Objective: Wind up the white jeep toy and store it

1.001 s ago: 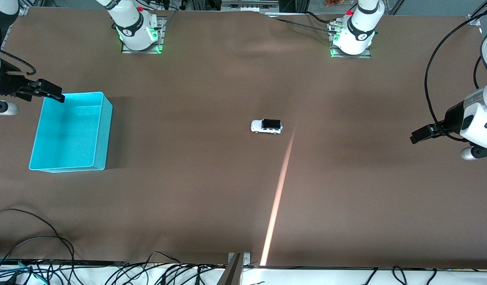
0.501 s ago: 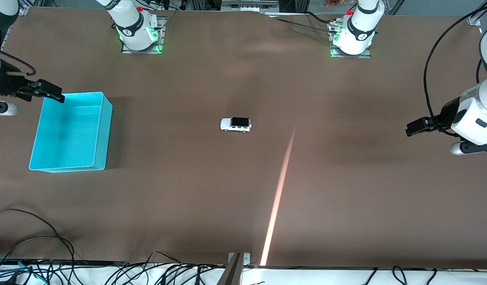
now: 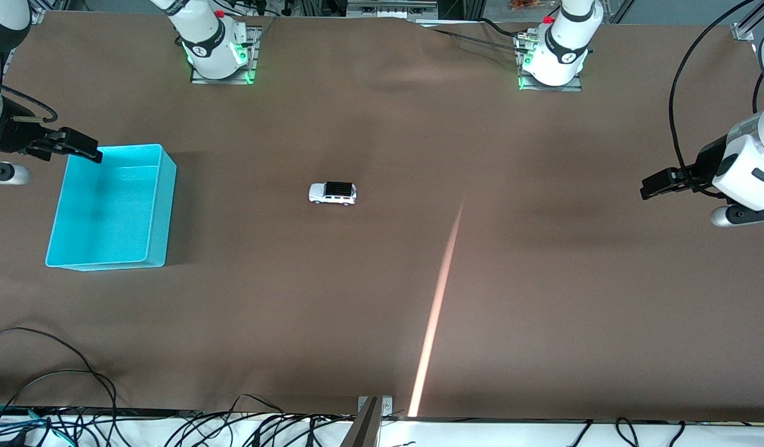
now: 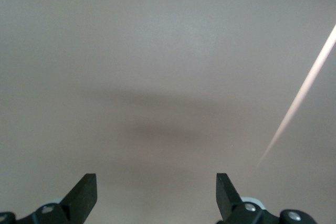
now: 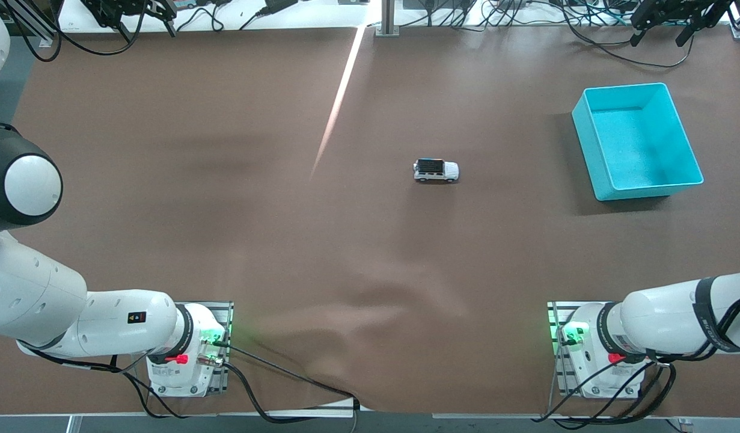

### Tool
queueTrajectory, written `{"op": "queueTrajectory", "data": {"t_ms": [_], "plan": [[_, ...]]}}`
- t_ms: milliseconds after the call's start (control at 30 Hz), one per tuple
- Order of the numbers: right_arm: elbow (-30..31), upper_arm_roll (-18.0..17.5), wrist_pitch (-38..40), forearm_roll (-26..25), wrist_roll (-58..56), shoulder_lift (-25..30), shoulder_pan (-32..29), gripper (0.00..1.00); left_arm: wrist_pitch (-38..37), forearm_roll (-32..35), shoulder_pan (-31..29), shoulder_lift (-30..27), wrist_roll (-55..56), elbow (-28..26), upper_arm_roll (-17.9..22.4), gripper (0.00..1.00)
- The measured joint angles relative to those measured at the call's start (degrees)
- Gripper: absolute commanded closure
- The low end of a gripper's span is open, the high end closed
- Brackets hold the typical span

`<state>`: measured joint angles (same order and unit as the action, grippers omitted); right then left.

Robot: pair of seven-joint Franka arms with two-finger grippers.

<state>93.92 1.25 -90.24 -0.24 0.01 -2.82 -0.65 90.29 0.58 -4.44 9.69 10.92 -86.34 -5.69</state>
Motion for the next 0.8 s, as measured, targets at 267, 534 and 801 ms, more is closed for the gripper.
{"op": "queueTrajectory", "data": {"t_ms": [267,534,801], "plan": [[-0.1,0.0,0.0,0.0,0.0,0.0,0.0,0.00,0.0,0.0,0.0,-1.0,0.0,-1.6,0.0,0.00],[-0.2,-0.1,0.0,0.0,0.0,0.0,0.0,0.00,0.0,0.0,0.0,-1.3,0.0,-2.0,0.0,0.00],[-2.9,-2.4,0.1,-1.7,2.6,0.0,2.6,0.00,0.0,0.0,0.0,-1.3,0.0,-2.0,0.0,0.00]]}}
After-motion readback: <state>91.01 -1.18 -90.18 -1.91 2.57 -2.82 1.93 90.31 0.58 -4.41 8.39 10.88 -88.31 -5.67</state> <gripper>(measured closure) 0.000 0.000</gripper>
